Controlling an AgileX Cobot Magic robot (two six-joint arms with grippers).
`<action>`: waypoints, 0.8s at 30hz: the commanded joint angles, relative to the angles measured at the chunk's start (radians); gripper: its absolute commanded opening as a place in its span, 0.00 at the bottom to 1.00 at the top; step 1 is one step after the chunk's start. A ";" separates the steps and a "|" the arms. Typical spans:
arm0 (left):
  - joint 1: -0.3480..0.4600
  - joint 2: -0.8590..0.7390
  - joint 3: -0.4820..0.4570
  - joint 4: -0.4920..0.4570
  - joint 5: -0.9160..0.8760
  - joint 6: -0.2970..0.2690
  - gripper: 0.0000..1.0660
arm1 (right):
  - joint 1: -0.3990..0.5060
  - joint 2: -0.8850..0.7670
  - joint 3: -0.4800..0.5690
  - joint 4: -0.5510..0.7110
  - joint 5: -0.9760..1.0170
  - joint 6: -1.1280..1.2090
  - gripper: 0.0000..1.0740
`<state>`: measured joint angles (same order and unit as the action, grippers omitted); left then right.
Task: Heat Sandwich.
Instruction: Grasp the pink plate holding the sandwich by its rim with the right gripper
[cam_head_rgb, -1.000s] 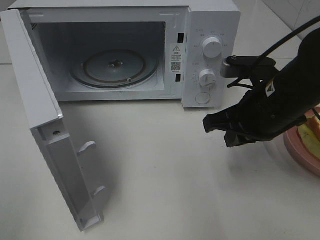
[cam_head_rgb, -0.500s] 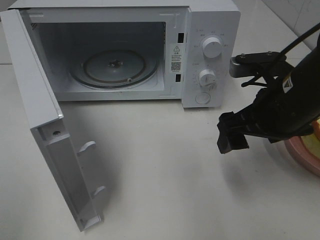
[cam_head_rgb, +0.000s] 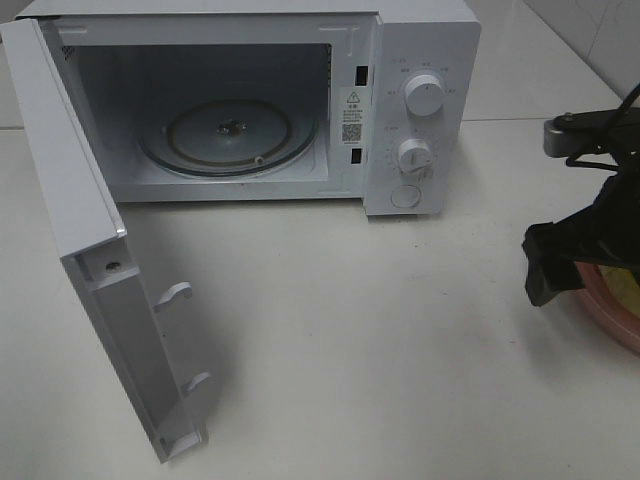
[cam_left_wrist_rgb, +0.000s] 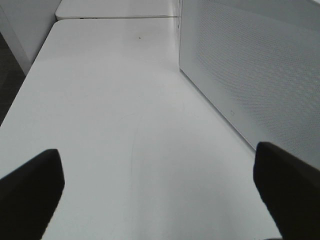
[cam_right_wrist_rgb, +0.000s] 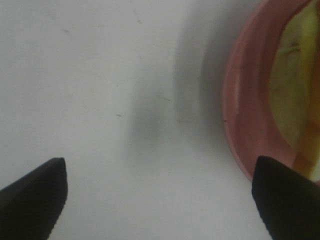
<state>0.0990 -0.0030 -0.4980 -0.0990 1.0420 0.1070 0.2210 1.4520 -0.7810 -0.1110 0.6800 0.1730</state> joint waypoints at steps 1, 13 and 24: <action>0.001 -0.026 0.001 -0.005 -0.004 -0.004 0.92 | -0.049 -0.002 -0.004 -0.024 -0.007 -0.022 0.88; 0.001 -0.026 0.001 -0.005 -0.004 -0.004 0.92 | -0.146 0.135 -0.059 -0.026 -0.051 -0.088 0.86; 0.001 -0.026 0.001 -0.005 -0.004 -0.004 0.92 | -0.153 0.295 -0.116 -0.015 -0.080 -0.129 0.85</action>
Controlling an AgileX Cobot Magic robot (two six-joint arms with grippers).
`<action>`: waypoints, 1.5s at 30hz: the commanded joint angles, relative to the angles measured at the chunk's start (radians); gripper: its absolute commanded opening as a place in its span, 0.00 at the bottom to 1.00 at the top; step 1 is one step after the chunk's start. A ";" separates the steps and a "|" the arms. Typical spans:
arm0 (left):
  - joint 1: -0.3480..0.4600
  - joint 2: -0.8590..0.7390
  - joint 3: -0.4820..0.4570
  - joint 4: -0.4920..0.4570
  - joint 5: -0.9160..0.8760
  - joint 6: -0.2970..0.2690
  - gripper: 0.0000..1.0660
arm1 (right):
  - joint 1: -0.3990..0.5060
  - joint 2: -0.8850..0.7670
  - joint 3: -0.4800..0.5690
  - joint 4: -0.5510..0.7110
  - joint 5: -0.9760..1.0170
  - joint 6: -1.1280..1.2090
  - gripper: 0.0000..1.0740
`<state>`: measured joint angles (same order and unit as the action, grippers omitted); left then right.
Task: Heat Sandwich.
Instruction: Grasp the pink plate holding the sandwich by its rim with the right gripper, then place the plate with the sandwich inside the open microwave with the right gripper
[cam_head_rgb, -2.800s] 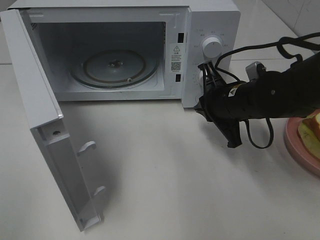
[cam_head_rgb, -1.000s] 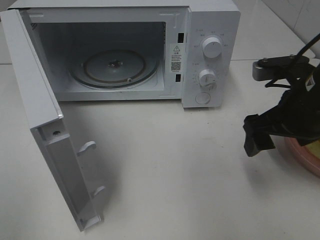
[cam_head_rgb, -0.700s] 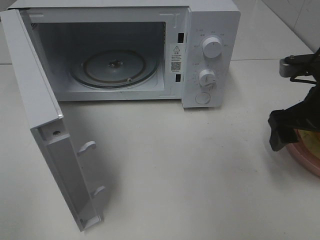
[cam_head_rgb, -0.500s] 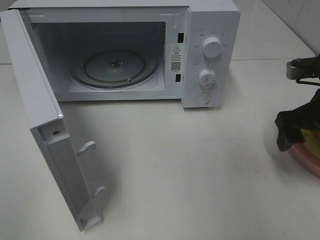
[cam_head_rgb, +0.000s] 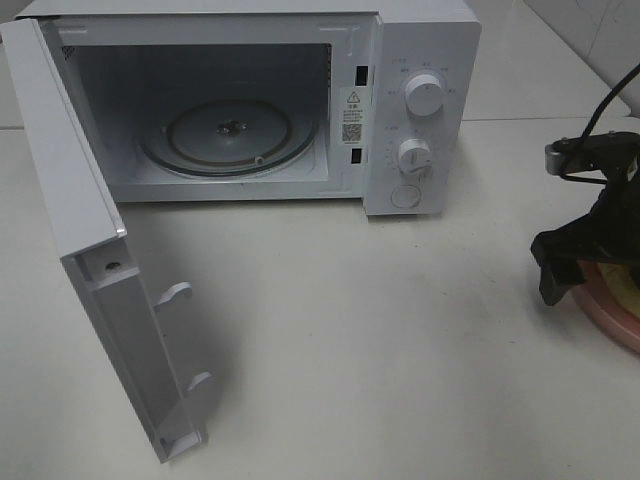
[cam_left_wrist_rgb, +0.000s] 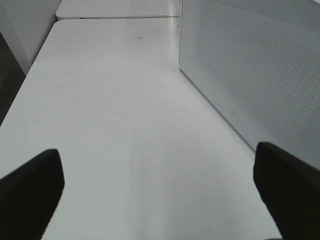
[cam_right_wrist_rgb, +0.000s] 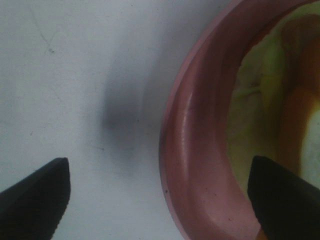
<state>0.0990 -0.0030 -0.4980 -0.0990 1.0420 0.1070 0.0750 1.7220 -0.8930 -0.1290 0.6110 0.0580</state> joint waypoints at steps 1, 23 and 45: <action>0.001 -0.026 0.001 -0.005 -0.004 -0.004 0.92 | -0.007 0.025 -0.004 0.003 -0.011 -0.014 0.85; 0.001 -0.026 0.001 -0.005 -0.004 -0.004 0.92 | -0.007 0.112 -0.004 -0.004 -0.041 -0.058 0.54; 0.001 -0.026 0.001 -0.005 -0.004 -0.004 0.92 | -0.005 0.112 -0.004 -0.028 -0.045 -0.043 0.00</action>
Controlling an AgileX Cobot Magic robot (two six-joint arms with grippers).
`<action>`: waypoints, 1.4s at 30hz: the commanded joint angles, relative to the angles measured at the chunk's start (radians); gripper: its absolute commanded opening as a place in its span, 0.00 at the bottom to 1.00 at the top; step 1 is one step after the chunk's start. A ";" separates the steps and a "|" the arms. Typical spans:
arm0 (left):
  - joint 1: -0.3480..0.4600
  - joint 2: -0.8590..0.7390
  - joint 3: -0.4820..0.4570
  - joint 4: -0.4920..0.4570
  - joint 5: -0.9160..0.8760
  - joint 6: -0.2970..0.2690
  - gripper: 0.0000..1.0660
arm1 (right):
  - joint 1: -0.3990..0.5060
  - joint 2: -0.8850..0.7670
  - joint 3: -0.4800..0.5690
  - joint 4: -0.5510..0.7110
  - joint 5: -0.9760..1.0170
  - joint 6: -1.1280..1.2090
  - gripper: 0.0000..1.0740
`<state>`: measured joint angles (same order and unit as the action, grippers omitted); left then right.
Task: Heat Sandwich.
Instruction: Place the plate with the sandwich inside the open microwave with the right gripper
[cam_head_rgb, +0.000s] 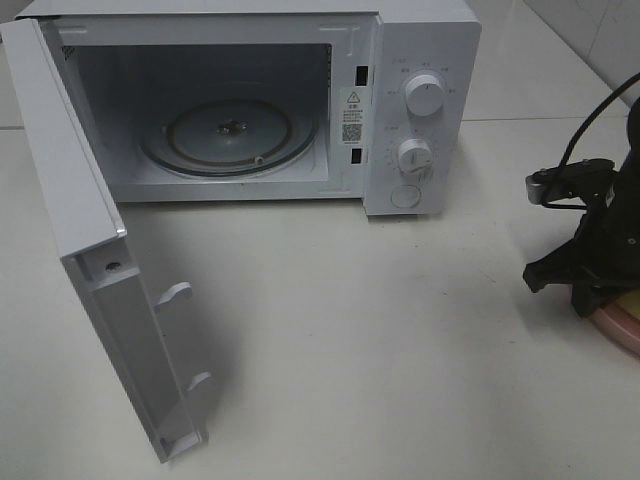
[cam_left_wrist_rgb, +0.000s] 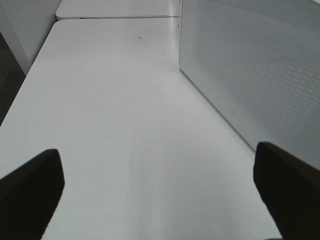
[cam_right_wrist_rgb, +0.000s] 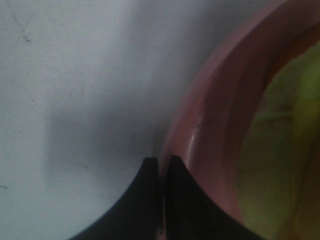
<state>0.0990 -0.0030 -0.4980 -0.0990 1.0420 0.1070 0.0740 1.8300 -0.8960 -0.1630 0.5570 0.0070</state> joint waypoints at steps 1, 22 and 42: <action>0.001 -0.026 0.001 -0.005 -0.004 -0.004 0.92 | -0.004 0.004 -0.001 0.005 0.012 0.008 0.00; 0.001 -0.026 0.001 -0.005 -0.004 -0.004 0.92 | 0.126 -0.037 -0.001 -0.260 0.133 0.271 0.00; 0.001 -0.026 0.001 -0.005 -0.004 -0.004 0.92 | 0.280 -0.143 0.000 -0.278 0.305 0.290 0.00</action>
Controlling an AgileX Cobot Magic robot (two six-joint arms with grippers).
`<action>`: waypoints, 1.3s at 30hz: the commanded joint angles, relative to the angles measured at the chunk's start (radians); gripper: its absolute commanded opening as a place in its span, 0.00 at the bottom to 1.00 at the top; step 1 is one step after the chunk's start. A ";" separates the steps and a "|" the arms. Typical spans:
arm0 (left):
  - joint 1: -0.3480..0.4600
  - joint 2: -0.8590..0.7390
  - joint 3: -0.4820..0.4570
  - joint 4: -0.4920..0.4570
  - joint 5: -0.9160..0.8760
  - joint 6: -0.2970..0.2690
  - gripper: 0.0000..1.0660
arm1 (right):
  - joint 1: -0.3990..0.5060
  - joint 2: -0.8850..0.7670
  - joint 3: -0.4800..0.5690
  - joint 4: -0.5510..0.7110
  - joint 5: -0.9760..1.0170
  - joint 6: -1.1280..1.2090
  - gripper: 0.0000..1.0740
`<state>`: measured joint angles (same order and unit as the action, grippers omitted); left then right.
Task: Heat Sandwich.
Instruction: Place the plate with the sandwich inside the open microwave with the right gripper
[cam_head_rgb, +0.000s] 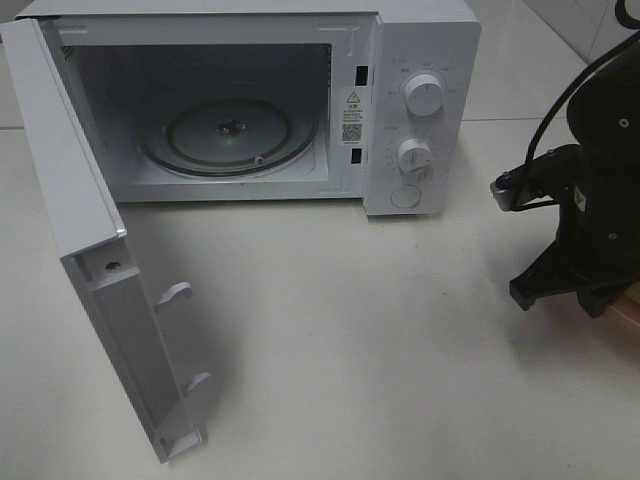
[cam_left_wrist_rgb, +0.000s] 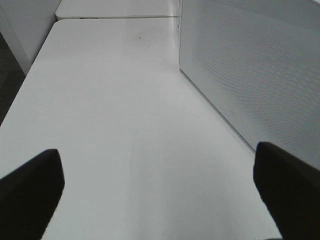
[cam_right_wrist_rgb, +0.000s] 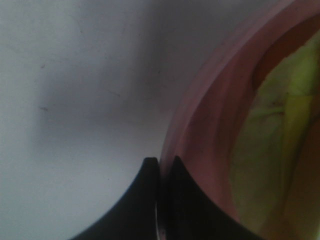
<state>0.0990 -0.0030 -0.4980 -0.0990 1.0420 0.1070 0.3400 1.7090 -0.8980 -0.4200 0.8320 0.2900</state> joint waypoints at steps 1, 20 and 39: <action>0.001 -0.026 0.001 -0.005 -0.004 -0.004 0.92 | 0.032 -0.034 0.002 -0.021 0.054 0.005 0.00; 0.001 -0.026 0.001 -0.005 -0.004 -0.004 0.92 | 0.232 -0.174 0.107 -0.012 0.093 0.016 0.00; 0.001 -0.026 0.001 -0.006 -0.004 -0.004 0.92 | 0.423 -0.337 0.177 -0.004 0.156 0.030 0.00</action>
<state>0.0990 -0.0030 -0.4980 -0.0990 1.0420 0.1070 0.7600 1.3820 -0.7260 -0.4040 0.9670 0.3160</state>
